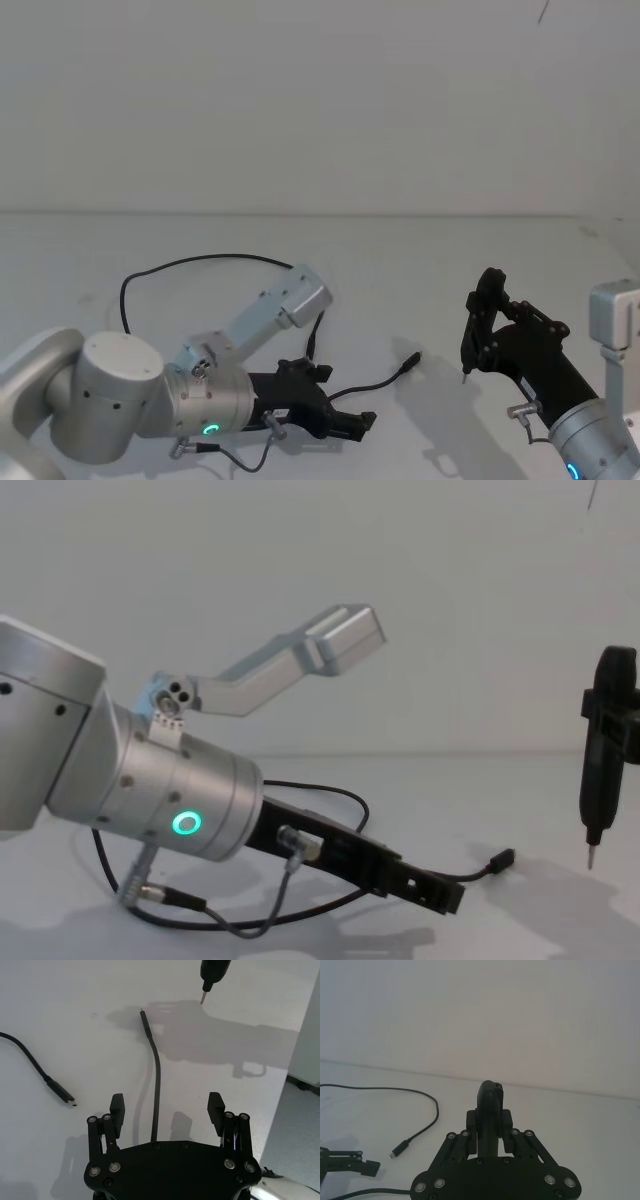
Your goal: Pick up the data cable with the one hand.
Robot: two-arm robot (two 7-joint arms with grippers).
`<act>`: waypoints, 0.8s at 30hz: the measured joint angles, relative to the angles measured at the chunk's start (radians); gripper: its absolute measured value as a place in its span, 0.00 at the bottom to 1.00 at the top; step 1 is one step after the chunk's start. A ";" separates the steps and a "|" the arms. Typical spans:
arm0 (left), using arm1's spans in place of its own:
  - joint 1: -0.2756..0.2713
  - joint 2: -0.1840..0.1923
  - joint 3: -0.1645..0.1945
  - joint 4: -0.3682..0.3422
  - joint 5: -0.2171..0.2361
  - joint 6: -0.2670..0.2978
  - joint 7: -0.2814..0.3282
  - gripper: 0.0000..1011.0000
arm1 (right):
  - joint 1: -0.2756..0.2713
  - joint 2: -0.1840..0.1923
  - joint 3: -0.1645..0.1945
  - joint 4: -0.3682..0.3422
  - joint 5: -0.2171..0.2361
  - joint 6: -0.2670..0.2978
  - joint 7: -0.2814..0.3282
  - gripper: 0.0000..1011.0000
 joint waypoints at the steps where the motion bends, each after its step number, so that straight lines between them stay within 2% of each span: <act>1: -0.004 -0.003 0.003 0.003 -0.001 0.005 0.000 0.99 | 0.000 0.000 0.000 0.000 0.000 0.000 0.000 0.28; 11: -0.030 -0.024 0.028 0.028 -0.006 0.039 -0.001 0.98 | 0.000 0.000 0.000 0.000 0.000 0.000 0.000 0.28; 21: -0.043 -0.033 0.039 0.039 -0.009 0.054 -0.004 0.72 | 0.000 0.000 0.000 0.000 0.000 0.000 0.000 0.28; 22: -0.044 -0.033 0.040 0.040 -0.009 0.055 -0.004 0.72 | 0.000 0.000 0.000 0.000 0.000 0.000 0.000 0.28; 24: -0.045 -0.035 0.041 0.041 -0.009 0.057 -0.004 0.62 | 0.000 0.000 0.000 0.000 0.000 0.000 0.000 0.28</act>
